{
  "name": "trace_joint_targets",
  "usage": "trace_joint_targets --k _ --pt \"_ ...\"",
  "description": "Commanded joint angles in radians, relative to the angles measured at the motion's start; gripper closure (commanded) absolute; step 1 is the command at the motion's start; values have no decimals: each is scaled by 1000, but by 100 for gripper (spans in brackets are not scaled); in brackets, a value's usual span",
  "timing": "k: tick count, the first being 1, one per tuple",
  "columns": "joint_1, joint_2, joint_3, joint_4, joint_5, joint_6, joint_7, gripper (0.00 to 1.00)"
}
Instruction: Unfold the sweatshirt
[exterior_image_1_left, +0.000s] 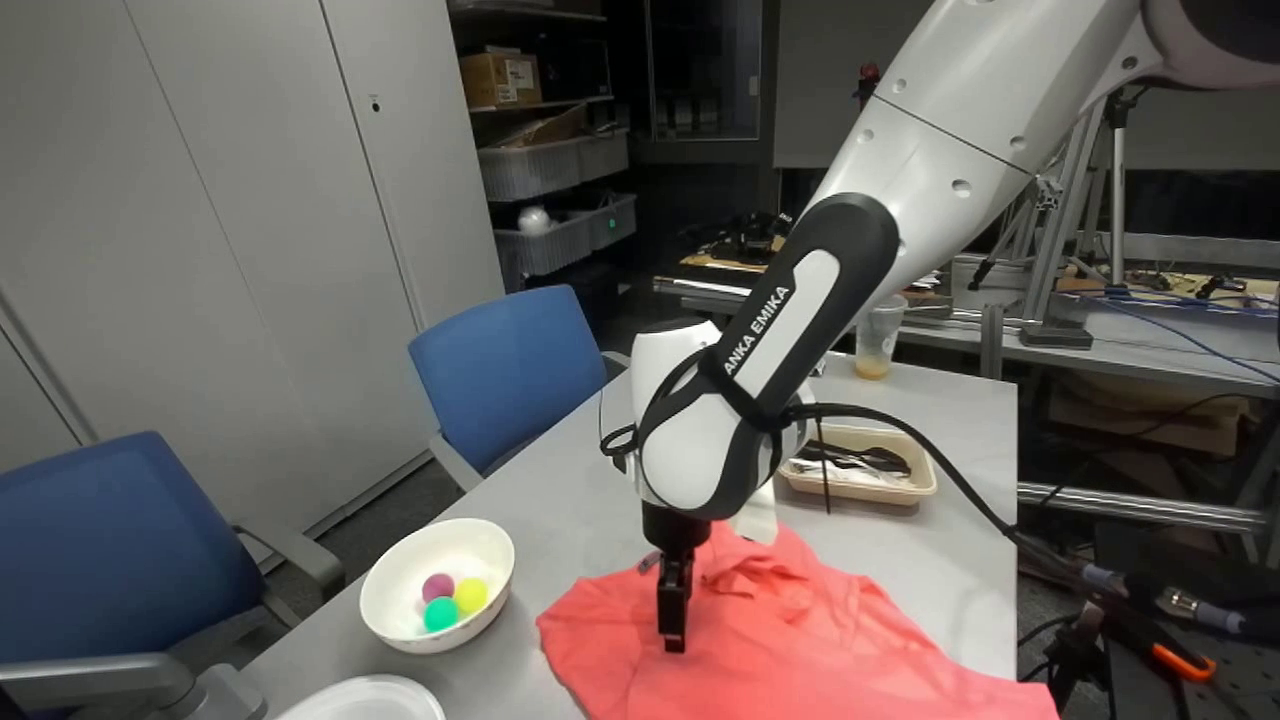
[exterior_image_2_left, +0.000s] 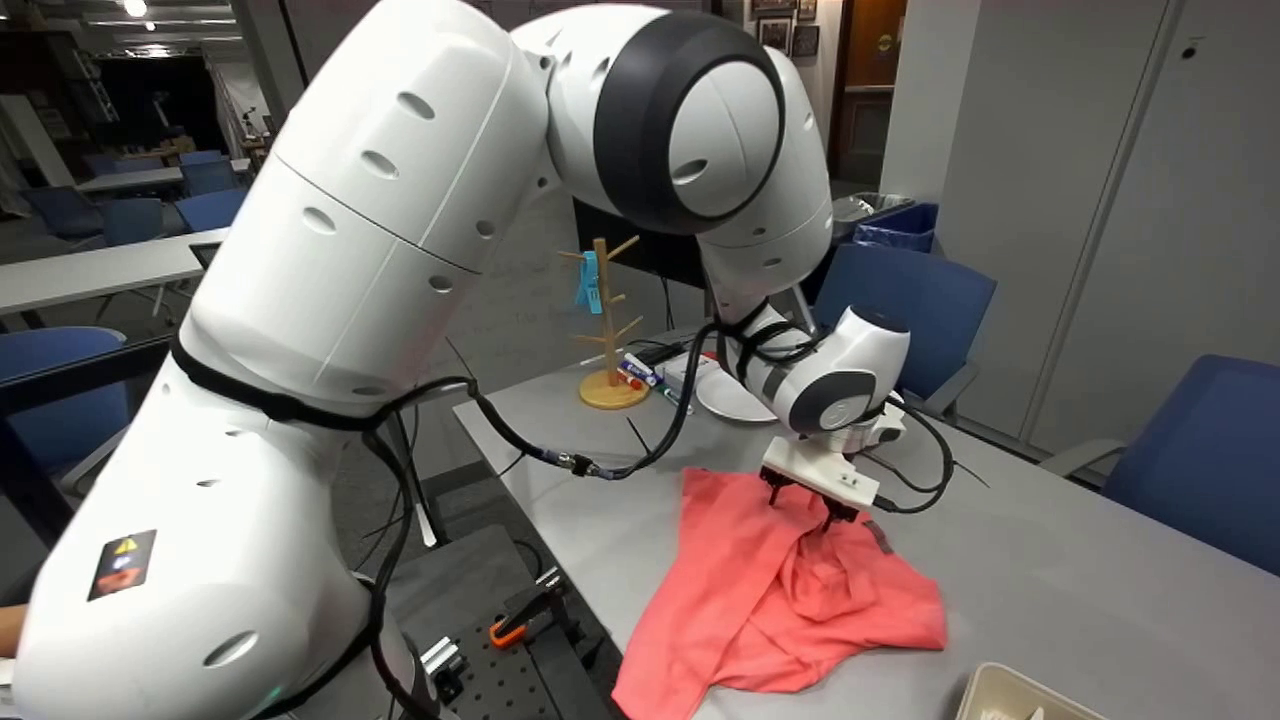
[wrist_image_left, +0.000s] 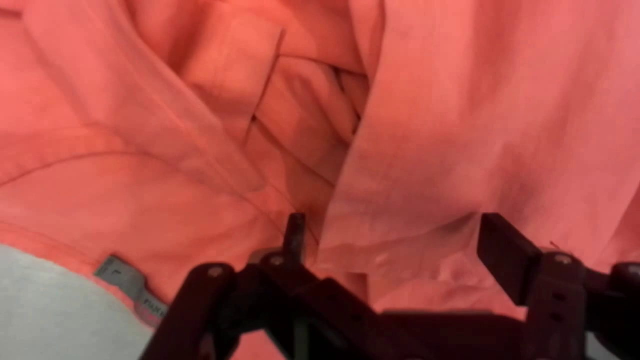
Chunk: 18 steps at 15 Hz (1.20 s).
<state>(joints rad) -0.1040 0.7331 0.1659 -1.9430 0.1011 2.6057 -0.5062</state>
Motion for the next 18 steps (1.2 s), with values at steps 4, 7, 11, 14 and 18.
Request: trace_joint_targets --k 4,7,11,14,18 --pt "5 50 -6 60 -44 -23 48 56" --pt "6 50 -4 63 -54 -20 53 79" --pt "20 32 -12 60 -80 -9 59 100" --pt "28 -23 -4 32 -103 1 59 99" --pt "38 -146 36 -34 -101 -6 46 99"
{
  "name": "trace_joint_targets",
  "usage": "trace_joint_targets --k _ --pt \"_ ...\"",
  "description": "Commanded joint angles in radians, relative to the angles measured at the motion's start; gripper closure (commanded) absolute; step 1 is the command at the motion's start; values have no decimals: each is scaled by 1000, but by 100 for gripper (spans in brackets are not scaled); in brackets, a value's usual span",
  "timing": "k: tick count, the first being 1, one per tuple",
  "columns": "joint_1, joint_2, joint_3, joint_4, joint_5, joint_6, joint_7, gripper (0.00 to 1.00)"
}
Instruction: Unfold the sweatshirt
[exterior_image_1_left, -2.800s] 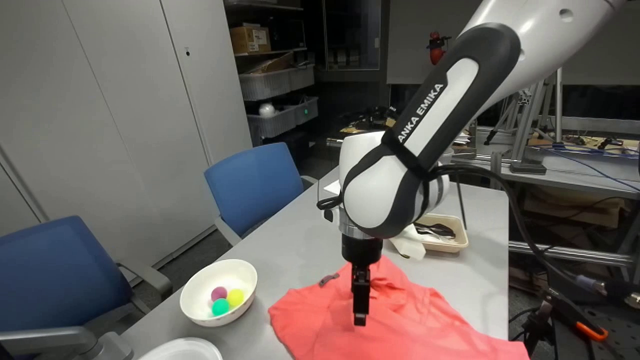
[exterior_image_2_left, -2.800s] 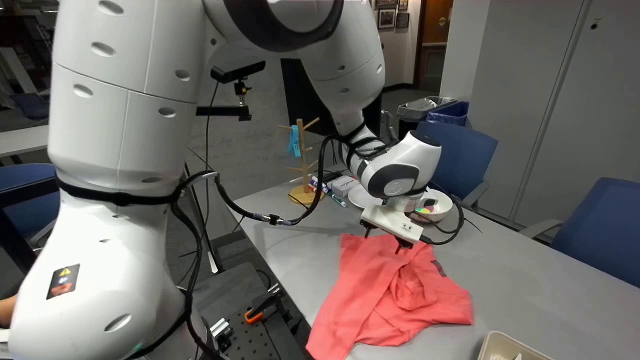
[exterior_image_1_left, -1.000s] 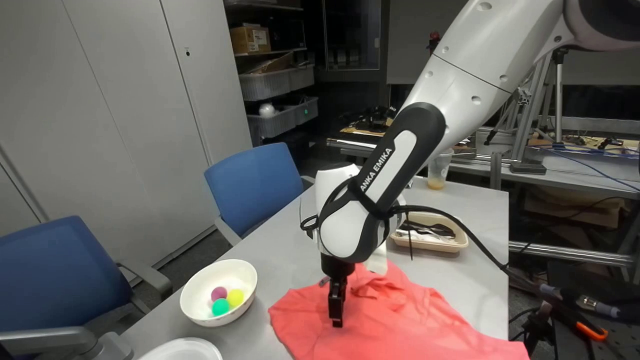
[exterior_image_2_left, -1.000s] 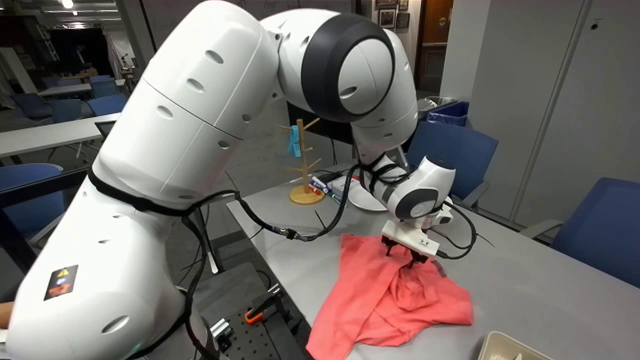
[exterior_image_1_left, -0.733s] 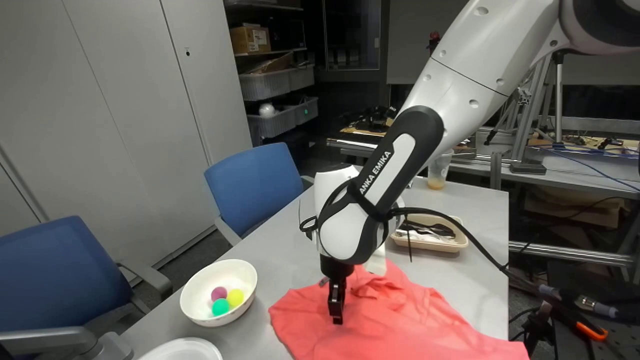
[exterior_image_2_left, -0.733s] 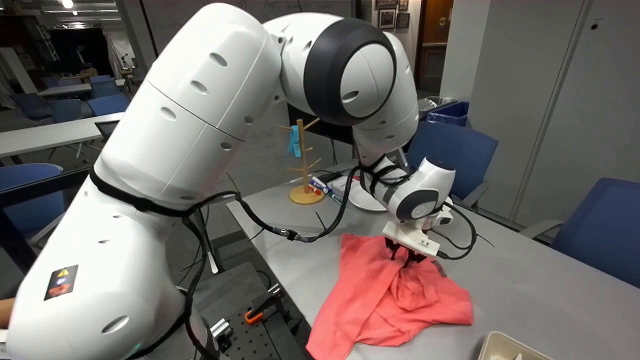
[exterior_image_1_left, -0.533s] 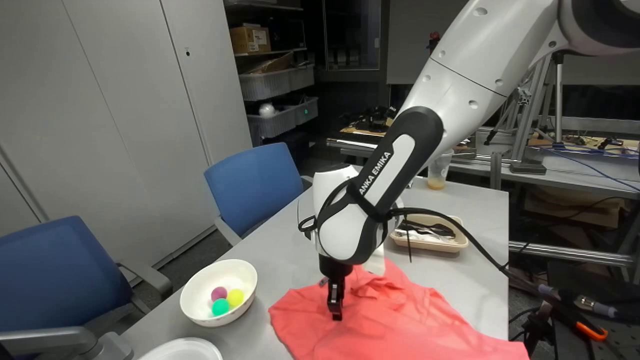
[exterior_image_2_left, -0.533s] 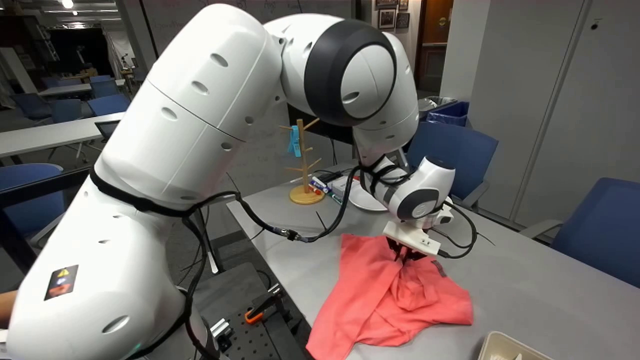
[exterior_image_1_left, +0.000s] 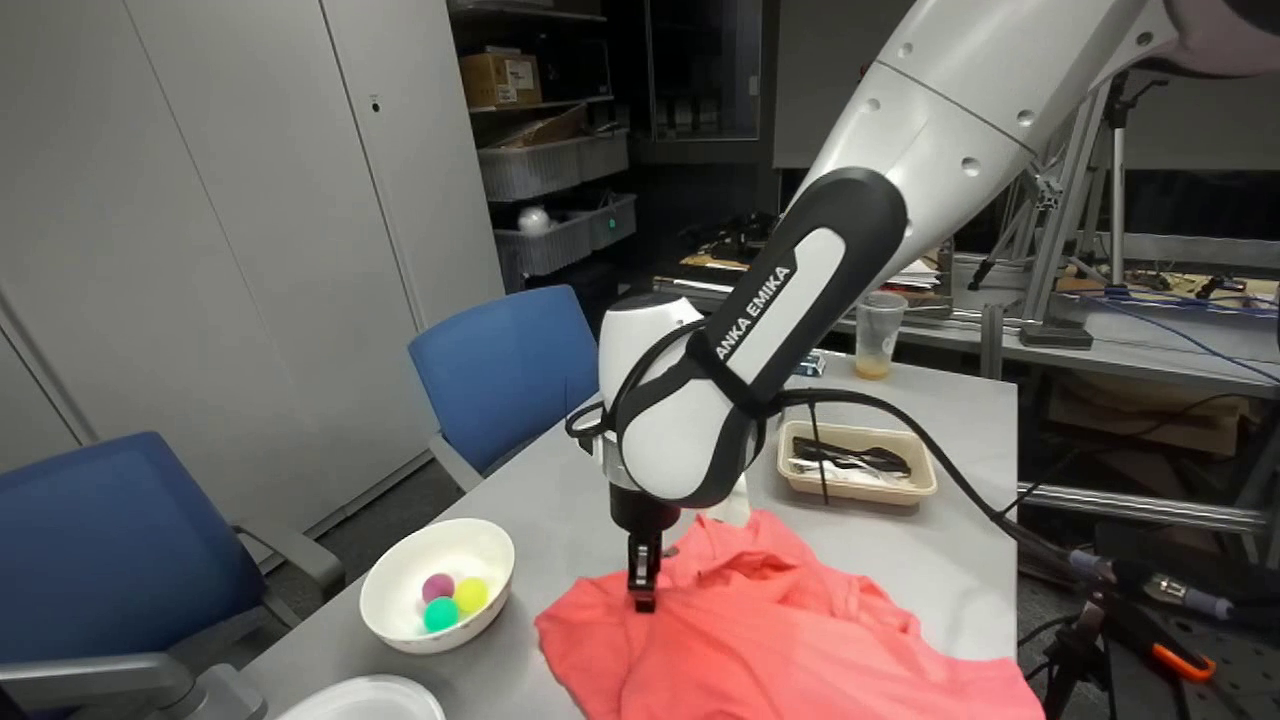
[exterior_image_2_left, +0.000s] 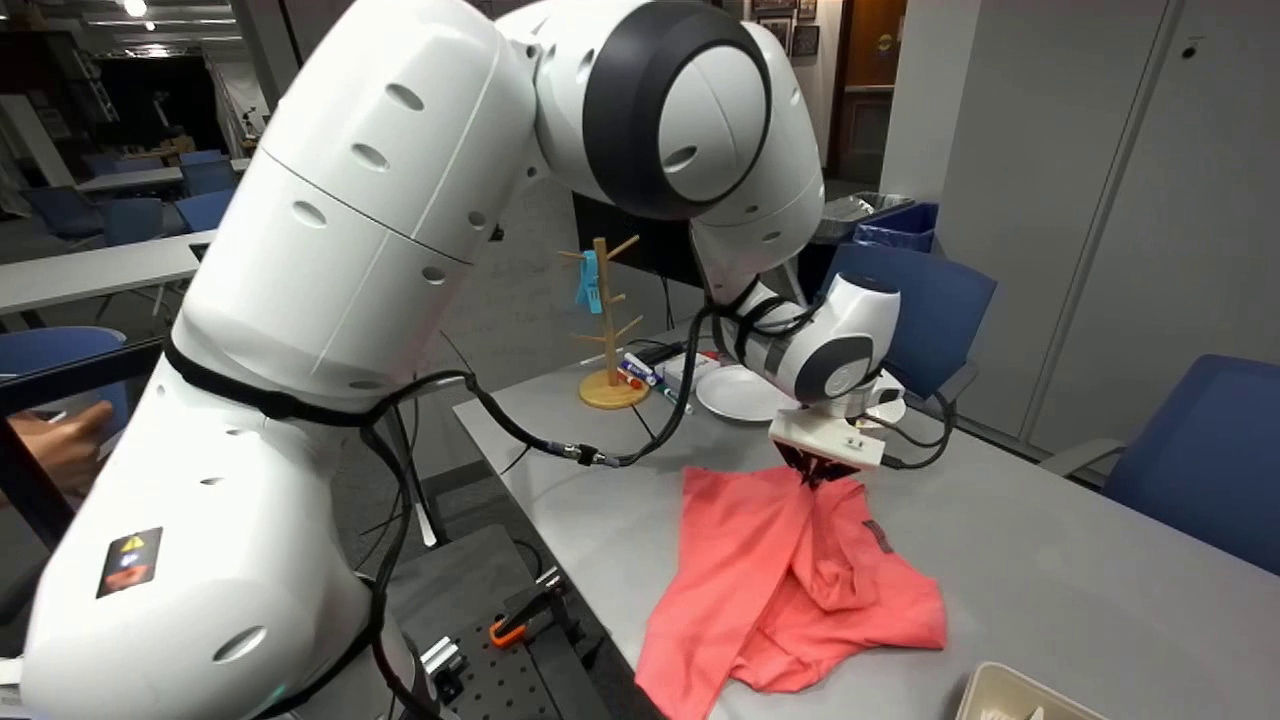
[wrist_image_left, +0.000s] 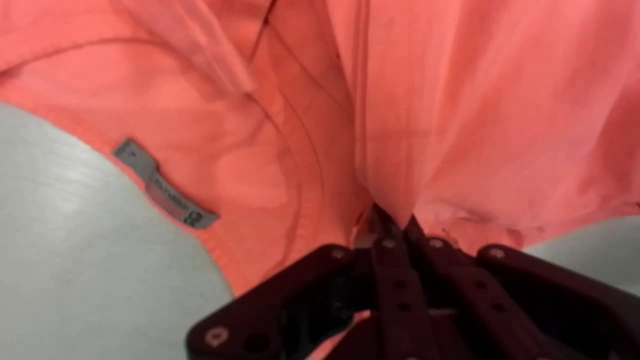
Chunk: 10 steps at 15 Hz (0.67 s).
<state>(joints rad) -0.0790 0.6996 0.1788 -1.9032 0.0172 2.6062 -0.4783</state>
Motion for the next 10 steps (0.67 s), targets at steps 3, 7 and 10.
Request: trace_joint_targets --k 3,7,10 --pt "9 -222 80 -149 12 -37 -7 99" --pt "18 -354 142 -262 59 -90 -34 99" --pt "46 -437 157 -340 83 -125 -37 99"
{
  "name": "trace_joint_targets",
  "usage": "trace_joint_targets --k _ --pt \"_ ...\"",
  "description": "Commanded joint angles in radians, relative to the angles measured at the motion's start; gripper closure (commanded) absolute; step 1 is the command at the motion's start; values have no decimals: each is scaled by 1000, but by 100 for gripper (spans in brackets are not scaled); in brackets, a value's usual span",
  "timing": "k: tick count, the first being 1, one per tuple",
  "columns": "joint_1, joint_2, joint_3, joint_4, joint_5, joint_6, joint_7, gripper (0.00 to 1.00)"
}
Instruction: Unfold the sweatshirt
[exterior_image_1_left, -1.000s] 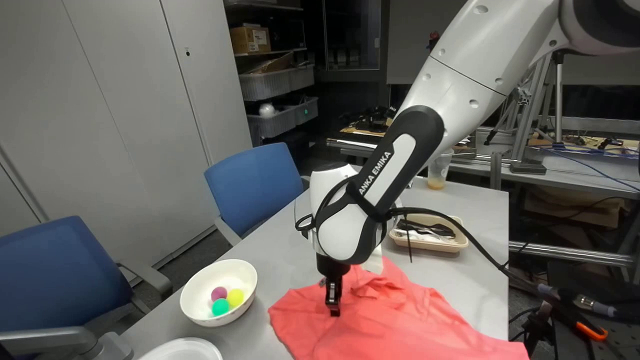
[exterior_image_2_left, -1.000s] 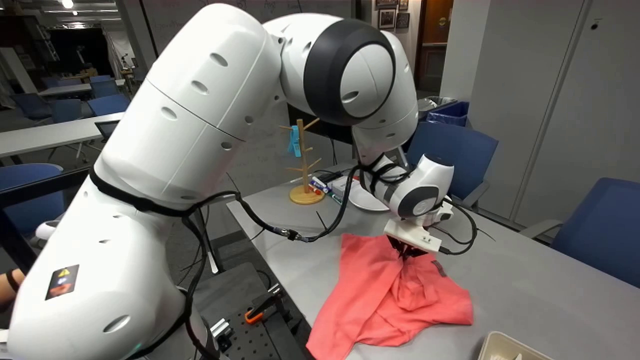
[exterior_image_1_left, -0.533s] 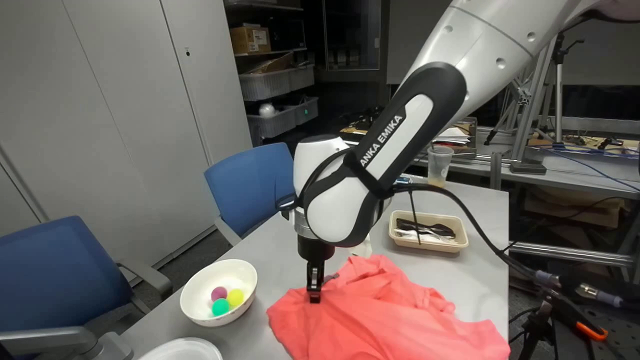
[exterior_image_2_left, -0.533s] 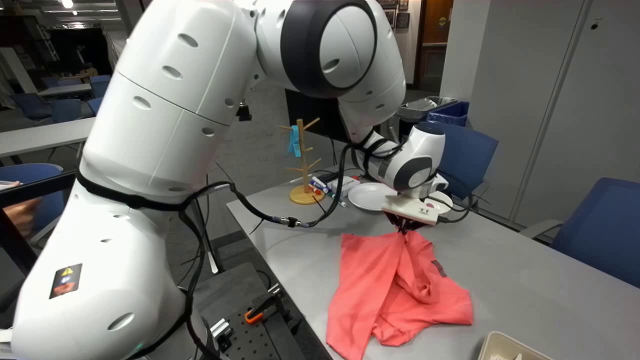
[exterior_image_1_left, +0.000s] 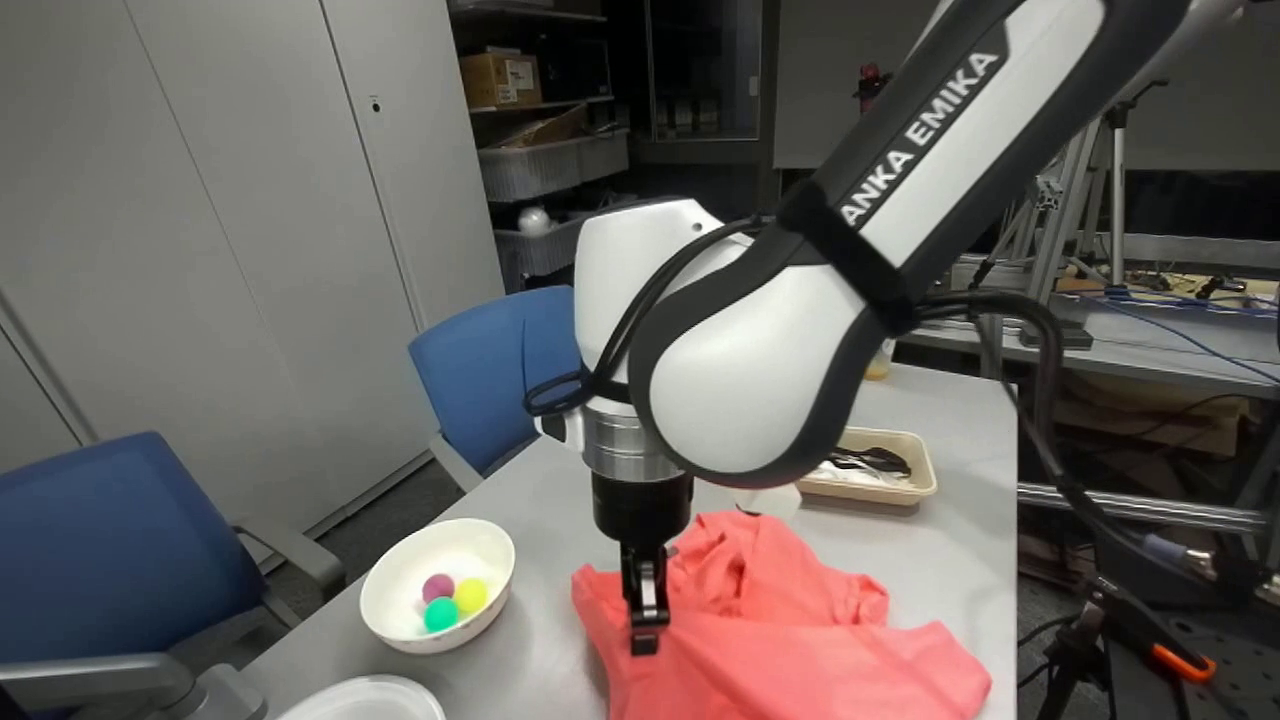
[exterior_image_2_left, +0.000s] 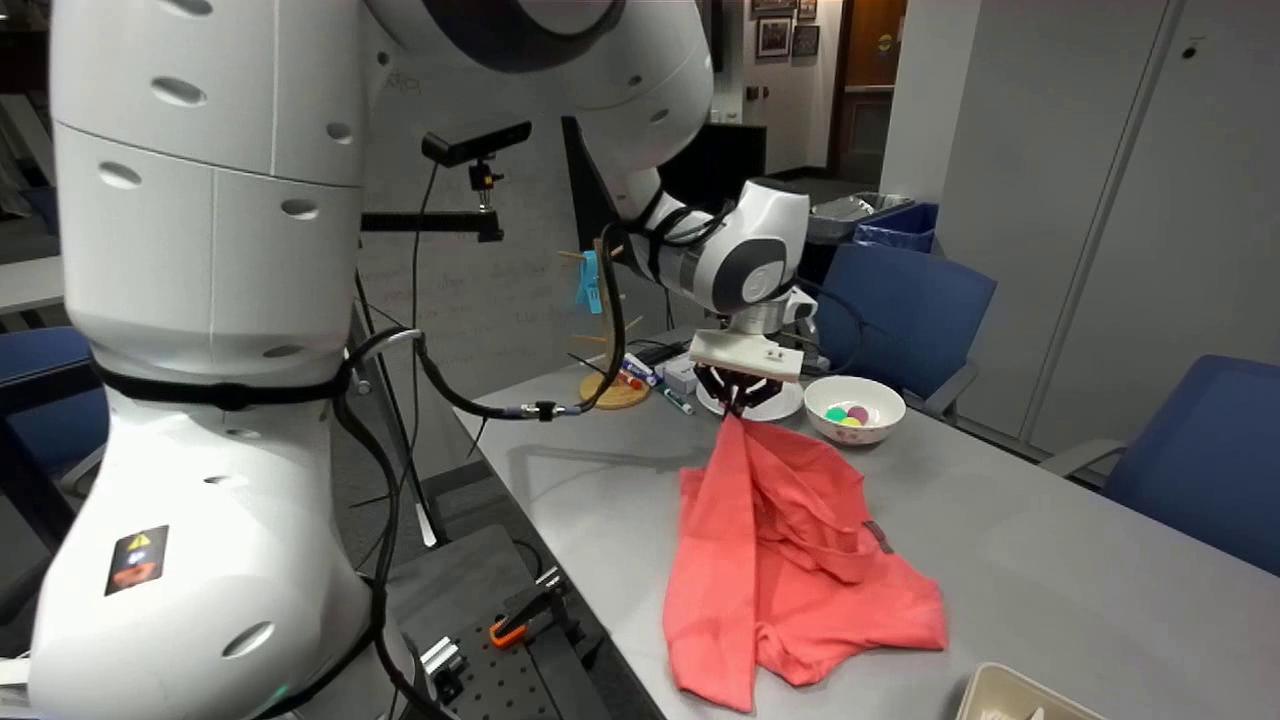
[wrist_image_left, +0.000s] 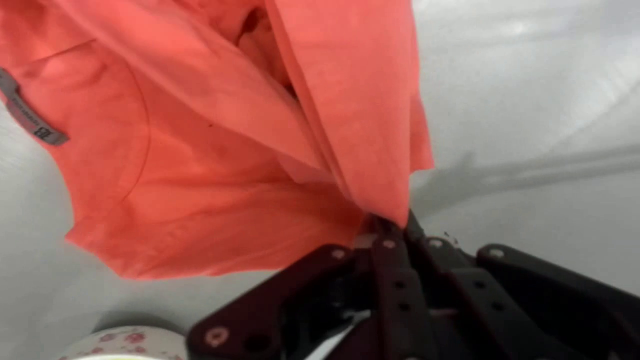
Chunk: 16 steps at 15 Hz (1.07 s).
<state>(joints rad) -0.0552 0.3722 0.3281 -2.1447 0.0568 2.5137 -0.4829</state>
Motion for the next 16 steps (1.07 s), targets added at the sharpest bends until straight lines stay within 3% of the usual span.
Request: trace_joint_targets --k 1,3,8,9,10,16 --pt "29 -133 14 -119 61 -46 -42 99" --pt "42 -177 29 -154 116 -71 -70 99" --pt "90 -253 71 -200 382 -149 -208 99" --pt "107 -263 67 -206 408 -164 -216 71" --pt "125 -272 61 -211 424 -176 -213 71" --pt "185 -312 31 -244 435 -235 -216 26"
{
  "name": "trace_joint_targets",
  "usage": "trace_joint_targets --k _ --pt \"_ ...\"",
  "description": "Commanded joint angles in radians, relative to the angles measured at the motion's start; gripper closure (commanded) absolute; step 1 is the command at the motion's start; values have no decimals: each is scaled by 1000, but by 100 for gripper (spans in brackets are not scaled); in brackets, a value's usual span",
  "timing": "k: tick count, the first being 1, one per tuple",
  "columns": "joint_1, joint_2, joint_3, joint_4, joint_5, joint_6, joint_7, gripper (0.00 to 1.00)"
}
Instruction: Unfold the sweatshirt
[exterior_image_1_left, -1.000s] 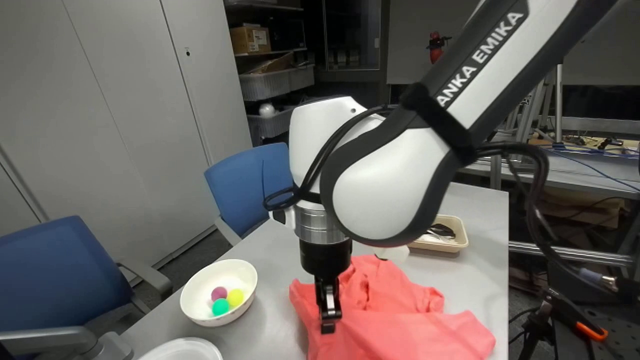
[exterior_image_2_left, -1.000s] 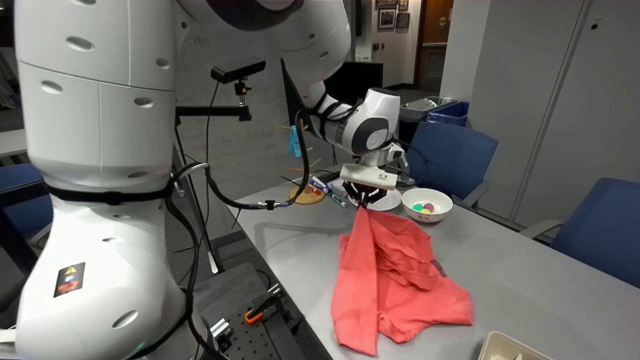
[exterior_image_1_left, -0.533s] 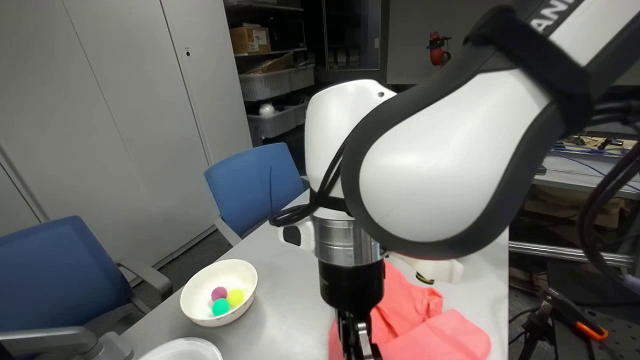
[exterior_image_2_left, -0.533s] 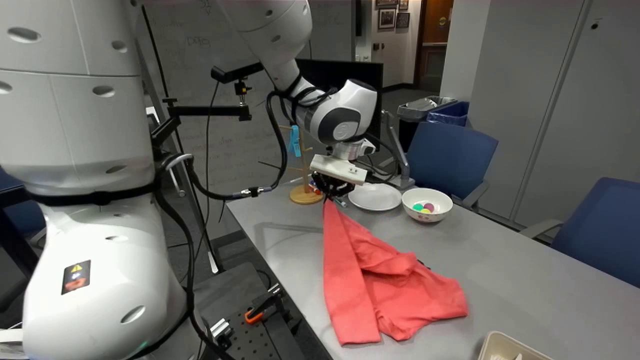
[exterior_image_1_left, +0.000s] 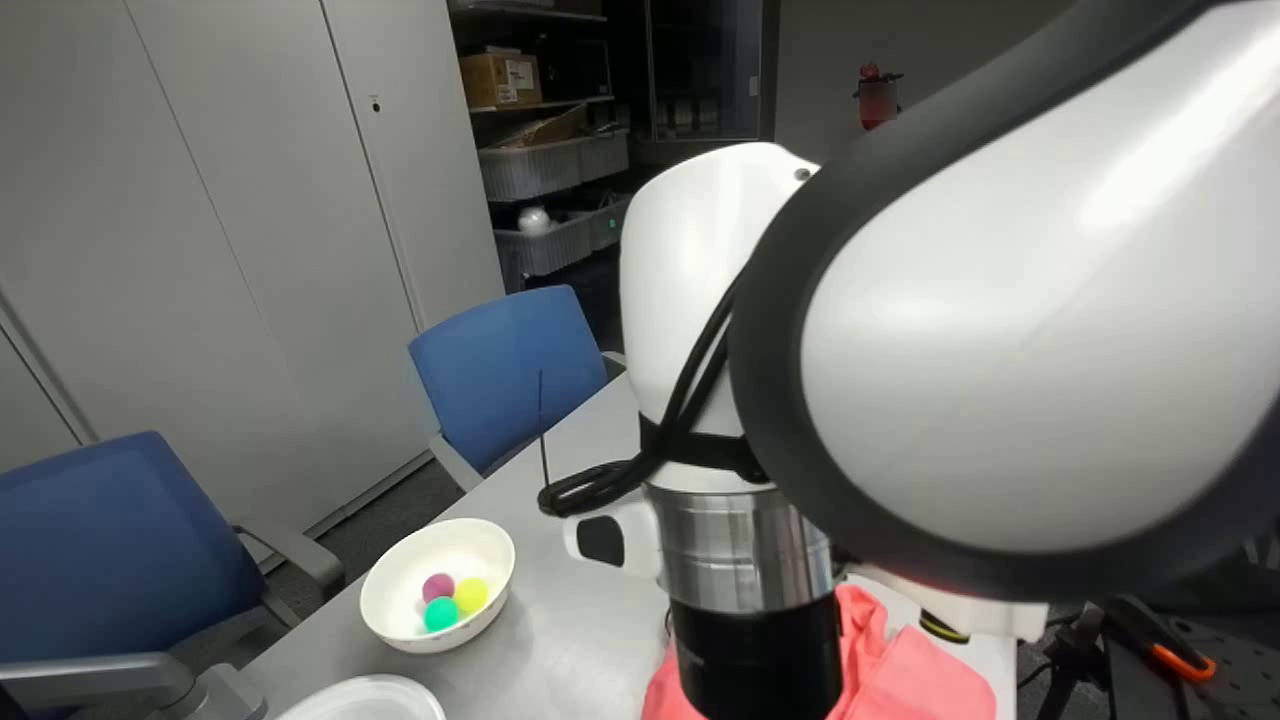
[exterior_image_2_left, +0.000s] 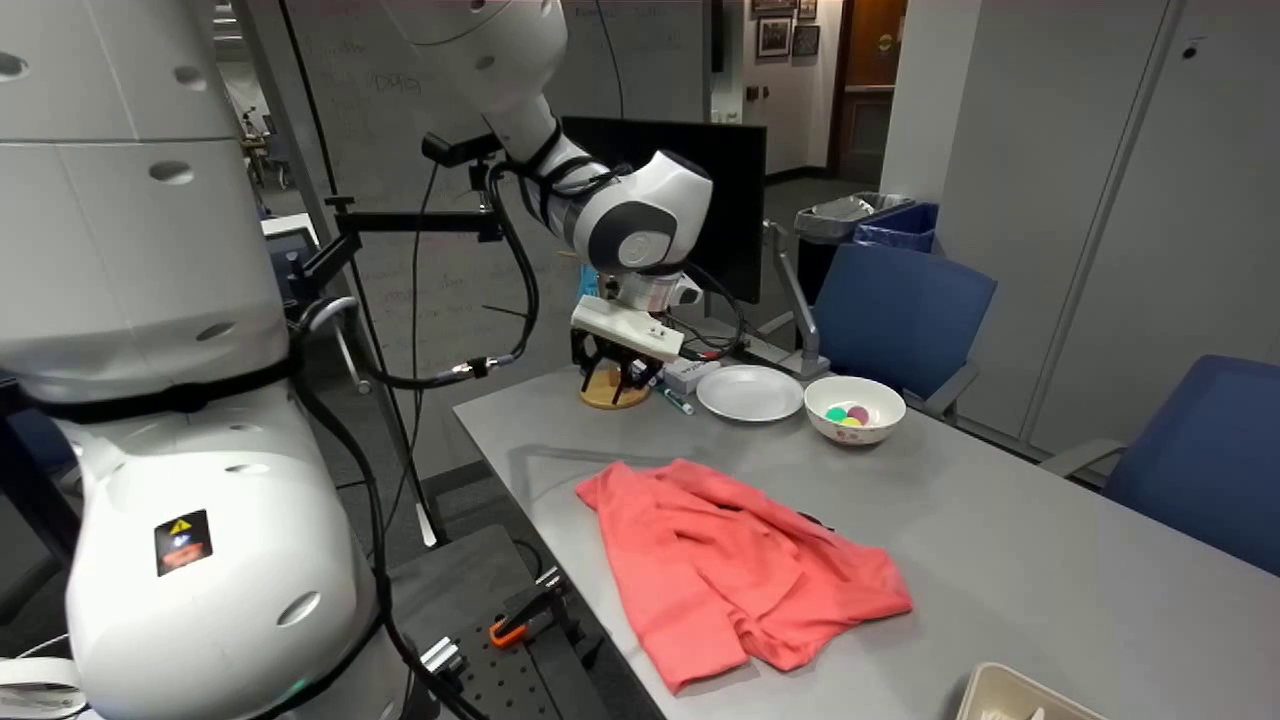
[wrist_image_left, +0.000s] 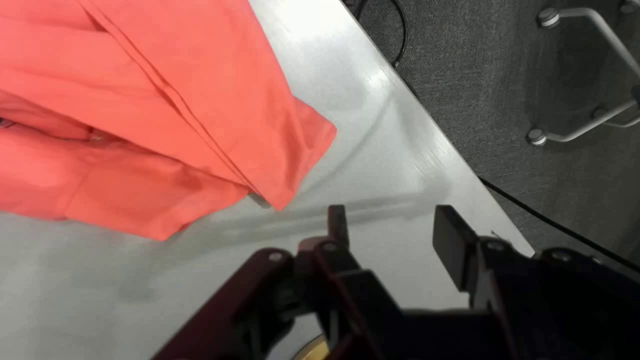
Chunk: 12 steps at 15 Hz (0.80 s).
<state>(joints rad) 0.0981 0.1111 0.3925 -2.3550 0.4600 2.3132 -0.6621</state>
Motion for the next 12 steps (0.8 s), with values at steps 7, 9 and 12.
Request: trace_joint_targets --k 7,9,12 --pt "21 26 -112 0 -1 16 -37 0" --pt "17 69 -135 15 -2 40 -24 0" --pt "11 148 -148 35 5 93 -20 0"
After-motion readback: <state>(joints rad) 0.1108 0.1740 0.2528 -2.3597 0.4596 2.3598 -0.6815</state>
